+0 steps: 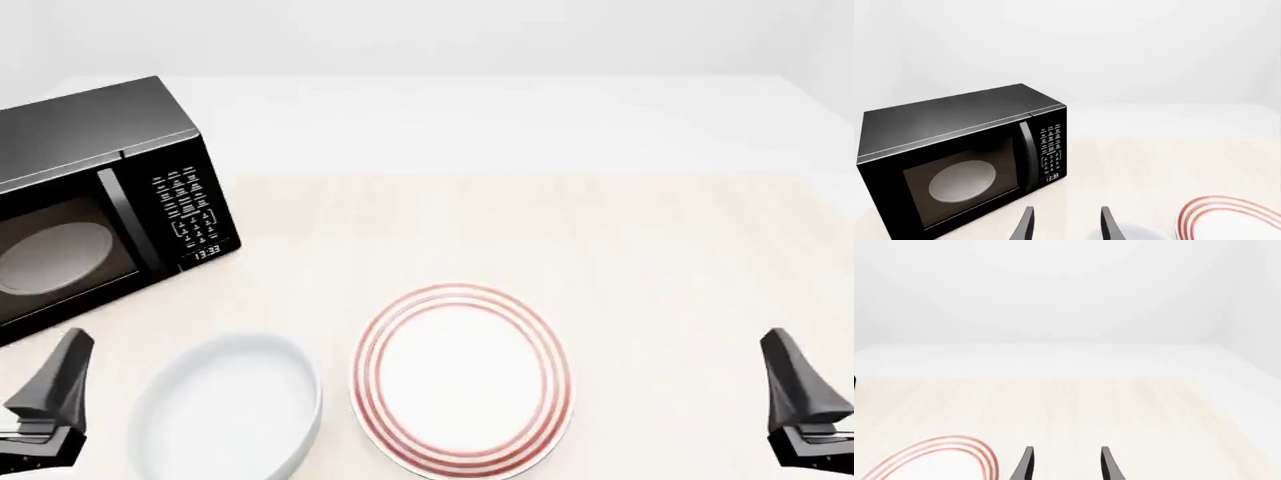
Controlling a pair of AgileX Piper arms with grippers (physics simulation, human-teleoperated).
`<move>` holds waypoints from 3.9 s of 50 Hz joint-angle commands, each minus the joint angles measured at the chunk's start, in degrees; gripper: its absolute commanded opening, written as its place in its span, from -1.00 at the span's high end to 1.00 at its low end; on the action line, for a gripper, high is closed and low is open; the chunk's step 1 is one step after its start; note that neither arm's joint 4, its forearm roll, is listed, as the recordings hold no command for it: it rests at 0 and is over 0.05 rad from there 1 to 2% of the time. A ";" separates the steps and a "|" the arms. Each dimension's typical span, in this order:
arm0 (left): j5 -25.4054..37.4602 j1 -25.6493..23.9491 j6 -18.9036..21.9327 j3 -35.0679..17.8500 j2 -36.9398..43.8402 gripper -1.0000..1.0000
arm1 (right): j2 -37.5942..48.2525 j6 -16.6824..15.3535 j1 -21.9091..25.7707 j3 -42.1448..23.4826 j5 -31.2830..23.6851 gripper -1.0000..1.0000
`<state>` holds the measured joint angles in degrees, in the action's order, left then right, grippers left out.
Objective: Open the microwave.
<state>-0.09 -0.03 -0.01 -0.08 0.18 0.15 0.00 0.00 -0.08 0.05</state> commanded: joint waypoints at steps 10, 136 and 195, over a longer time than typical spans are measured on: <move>-0.49 0.33 0.80 -0.29 -0.09 -1.00 | 0.50 -0.01 0.00 -0.14 0.30 -1.00; -49.24 9.43 0.71 -16.89 76.10 -1.00 | 0.48 -0.05 -0.04 -0.18 0.26 -1.00; -51.81 9.06 -0.60 -27.08 94.95 -1.00 | 0.48 -0.03 -0.03 -0.18 0.26 -1.00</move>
<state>-52.08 8.92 -0.47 -25.62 92.84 0.65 -0.03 -0.04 -0.26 0.31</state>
